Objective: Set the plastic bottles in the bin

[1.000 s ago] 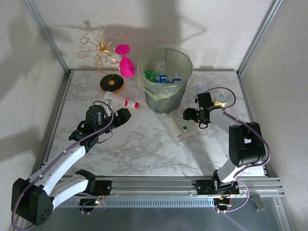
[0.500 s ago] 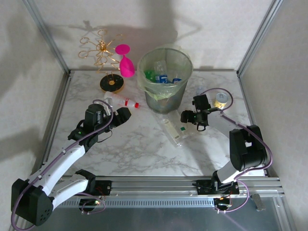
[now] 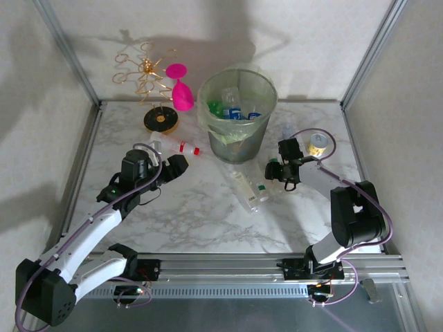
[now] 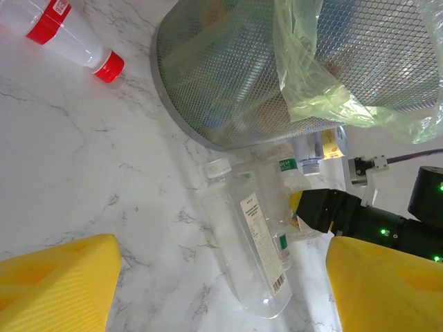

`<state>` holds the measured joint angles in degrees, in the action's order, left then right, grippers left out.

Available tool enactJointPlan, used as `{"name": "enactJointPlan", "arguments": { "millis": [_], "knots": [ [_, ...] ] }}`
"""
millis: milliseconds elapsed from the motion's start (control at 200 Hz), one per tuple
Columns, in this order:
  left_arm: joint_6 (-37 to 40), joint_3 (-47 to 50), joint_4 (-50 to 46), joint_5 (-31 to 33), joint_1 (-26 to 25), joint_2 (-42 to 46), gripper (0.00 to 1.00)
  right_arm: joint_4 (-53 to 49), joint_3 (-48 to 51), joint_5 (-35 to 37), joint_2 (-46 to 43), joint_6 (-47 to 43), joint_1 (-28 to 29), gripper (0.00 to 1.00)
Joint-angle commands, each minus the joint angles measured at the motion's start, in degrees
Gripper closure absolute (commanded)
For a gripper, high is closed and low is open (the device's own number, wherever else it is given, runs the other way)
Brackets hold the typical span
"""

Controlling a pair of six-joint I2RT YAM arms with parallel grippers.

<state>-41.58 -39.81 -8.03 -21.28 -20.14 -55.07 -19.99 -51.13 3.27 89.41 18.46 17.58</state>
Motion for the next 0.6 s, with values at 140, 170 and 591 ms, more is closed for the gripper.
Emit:
{"name": "enactJointPlan", "arguments": {
  "millis": [140,170,591],
  "knots": [
    [1.0,-2.0,-1.0,-0.9,0.4,1.1,0.22,-1.4,0.2,1.7,0.0,-0.3,1.6,0.48],
    [1.0,-2.1,-1.1,-0.9,0.4,1.2,0.22,-1.5,0.1,1.9,-0.5,-0.3,1.6,0.5],
    [1.5,-6.1,-4.6,-0.2,0.4,3.0,0.22,-5.8,-1.1,-2.7,-13.9,1.7,2.6,0.61]
  ]
}}
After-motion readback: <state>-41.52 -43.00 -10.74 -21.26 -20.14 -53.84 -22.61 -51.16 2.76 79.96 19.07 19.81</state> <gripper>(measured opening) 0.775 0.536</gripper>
